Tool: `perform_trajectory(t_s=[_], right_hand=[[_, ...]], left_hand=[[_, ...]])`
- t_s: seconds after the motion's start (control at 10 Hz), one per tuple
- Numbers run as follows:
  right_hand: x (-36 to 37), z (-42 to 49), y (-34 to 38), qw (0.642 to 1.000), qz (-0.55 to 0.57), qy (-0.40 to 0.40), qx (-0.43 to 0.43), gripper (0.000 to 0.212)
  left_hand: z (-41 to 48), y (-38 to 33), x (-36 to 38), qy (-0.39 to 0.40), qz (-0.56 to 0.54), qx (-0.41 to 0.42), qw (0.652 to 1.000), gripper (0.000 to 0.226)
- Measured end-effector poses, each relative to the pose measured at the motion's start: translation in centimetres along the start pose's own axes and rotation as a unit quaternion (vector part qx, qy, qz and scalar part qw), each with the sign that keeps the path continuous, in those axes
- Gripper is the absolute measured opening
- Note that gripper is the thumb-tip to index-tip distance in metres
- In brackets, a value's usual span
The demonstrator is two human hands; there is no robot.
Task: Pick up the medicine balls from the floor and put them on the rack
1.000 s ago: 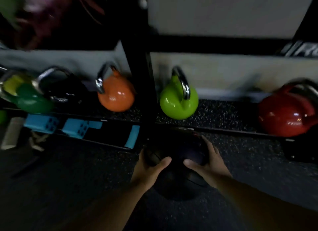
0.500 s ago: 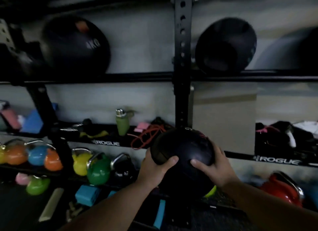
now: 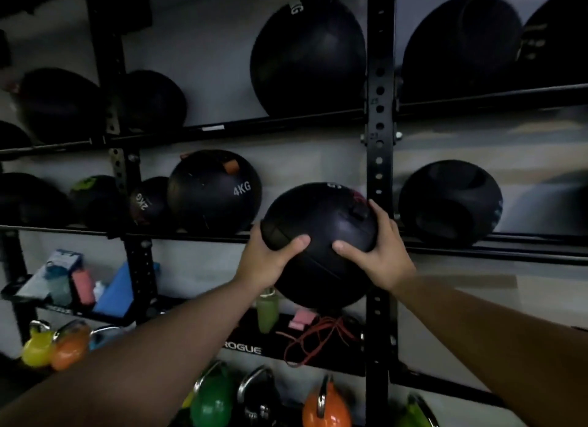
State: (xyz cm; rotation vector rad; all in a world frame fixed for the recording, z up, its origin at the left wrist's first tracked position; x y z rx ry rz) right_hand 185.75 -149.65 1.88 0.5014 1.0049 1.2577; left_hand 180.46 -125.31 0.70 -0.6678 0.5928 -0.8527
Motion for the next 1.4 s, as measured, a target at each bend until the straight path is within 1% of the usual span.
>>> perform_trajectory(t_s=[0.1, 0.2, 0.3, 0.4, 0.5, 0.6, 0.7, 0.8, 0.9, 1.0, 1.1, 1.2, 1.3, 1.4], right_hand=[[0.7, 7.1, 1.3, 0.998, 0.024, -0.005, -0.050, 0.128], [1.7, 13.2, 0.0, 0.997, 0.033, -0.012, -0.064, 0.129], [5.7, 23.6, -5.3, 0.999, -0.031, 0.019, -0.038, 0.133], [9.9, 28.7, -9.5, 0.988, -0.145, 0.053, -0.021, 0.124], [17.3, 34.7, -12.4, 0.968, -0.247, 0.041, -0.033, 0.110], [21.5, 36.2, -9.7, 0.941, -0.321, 0.003, -0.110, 0.106], [24.5, 37.0, -7.4, 0.913, -0.363, -0.045, -0.179, 0.104], [24.4, 36.9, -7.5, 0.915, -0.349, -0.063, -0.191, 0.103], [23.8, 36.2, -7.6, 0.917, -0.348, -0.085, -0.176, 0.102], [23.9, 35.7, -6.9, 0.913, -0.372, -0.067, -0.156, 0.102], [23.6, 35.3, -6.5, 0.906, -0.410, -0.015, -0.102, 0.104], [23.2, 34.3, -4.6, 0.898, -0.436, 0.028, -0.056, 0.106], [21.7, 30.8, -2.9, 0.877, -0.475, 0.068, -0.003, 0.105], [19.9, 28.5, -2.7, 0.883, -0.468, 0.031, -0.001, 0.095]], left_hand=[[7.9, -0.7, -0.2, -0.009, 0.021, 0.052, 0.998, 0.076], [13.6, 1.0, 0.7, -0.006, 0.025, 0.076, 0.997, 0.078], [21.4, 6.7, 3.3, -0.016, 0.088, 0.091, 0.992, 0.093], [24.1, 11.6, 6.4, 0.029, 0.219, 0.073, 0.973, 0.104], [27.1, 19.2, 9.3, 0.013, 0.288, 0.033, 0.957, 0.118], [28.9, 22.5, 6.6, -0.091, 0.263, 0.071, 0.958, 0.109], [29.5, 26.9, 2.9, -0.124, 0.288, 0.163, 0.935, 0.101], [29.7, 28.3, 2.6, -0.117, 0.343, 0.199, 0.910, 0.105], [29.5, 28.8, 2.9, -0.124, 0.355, 0.208, 0.903, 0.105], [29.2, 28.3, 2.1, -0.097, 0.360, 0.194, 0.907, 0.104], [29.0, 26.7, 1.3, -0.001, 0.374, 0.142, 0.916, 0.107], [29.0, 24.6, -0.2, 0.082, 0.373, 0.091, 0.920, 0.110], [27.1, 22.4, -2.9, 0.180, 0.399, 0.058, 0.897, 0.107], [25.4, 22.0, -4.1, 0.205, 0.424, 0.075, 0.879, 0.098]])
Point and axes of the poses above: each hand's wrist, its own z-axis towards the middle knuckle, its own x-axis out of the palm, y = z × x, the point moved 5 cm from there along z, towards the middle knuckle, and after that the axes turned 8 degrees about x, right-handed, at the moved point
